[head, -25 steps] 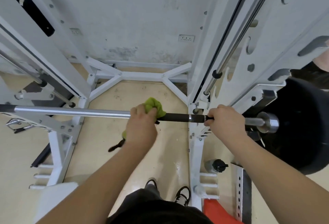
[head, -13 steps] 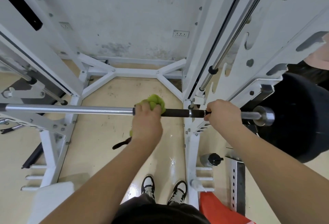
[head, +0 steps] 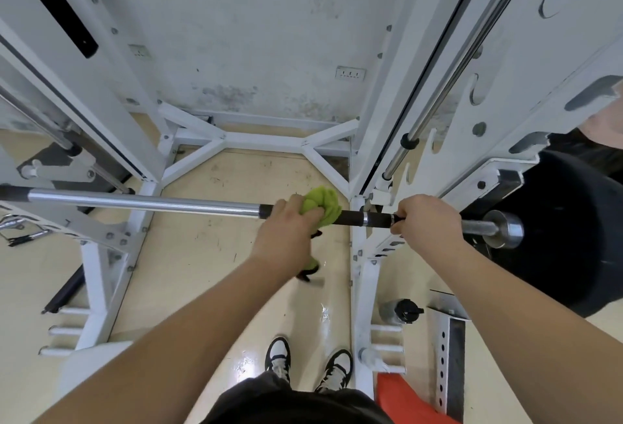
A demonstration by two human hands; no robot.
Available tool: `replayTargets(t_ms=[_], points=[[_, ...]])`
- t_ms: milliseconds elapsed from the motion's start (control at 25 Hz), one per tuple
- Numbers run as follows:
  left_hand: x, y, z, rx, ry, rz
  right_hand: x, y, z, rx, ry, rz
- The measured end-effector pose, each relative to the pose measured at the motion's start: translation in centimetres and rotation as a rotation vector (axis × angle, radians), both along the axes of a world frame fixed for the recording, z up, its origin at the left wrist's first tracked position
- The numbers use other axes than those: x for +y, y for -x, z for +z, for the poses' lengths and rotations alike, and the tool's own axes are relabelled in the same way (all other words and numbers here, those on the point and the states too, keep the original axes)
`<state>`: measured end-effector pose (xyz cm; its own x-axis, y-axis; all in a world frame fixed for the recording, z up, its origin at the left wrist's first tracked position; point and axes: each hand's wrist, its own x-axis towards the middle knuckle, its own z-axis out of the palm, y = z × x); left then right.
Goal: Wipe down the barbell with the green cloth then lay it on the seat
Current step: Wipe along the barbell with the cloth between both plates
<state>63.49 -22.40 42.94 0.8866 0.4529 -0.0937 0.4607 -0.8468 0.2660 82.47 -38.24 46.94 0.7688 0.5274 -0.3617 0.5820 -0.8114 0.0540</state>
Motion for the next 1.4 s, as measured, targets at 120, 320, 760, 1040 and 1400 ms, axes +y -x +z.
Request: replayTargets(t_ms=[120,320,760,1040,1400], points=[[2.1,1.9,-0.2,-0.007,-0.105,0.224,-0.8,0.0,-0.9,-0.068,-0.054,0.029],[-2.7,-0.9,0.3,-0.014,0.050,0.068,-1.6,-0.5,-1.5,-0.072,-0.121,0.036],[-11.0,-9.5,1.3,0.028,0.068,-0.102,-5.1,-0.4,-3.5,-0.205,-0.296,0.118],[-5.5,-8.6,2.3,0.167,0.016,0.131,-4.9,-0.8,-3.2,-0.209,-0.173,0.284],[-12.3,-0.2,-3.4,-0.094,0.384,0.400,-4.7,-1.0,-2.9,-0.177,-0.173,0.271]])
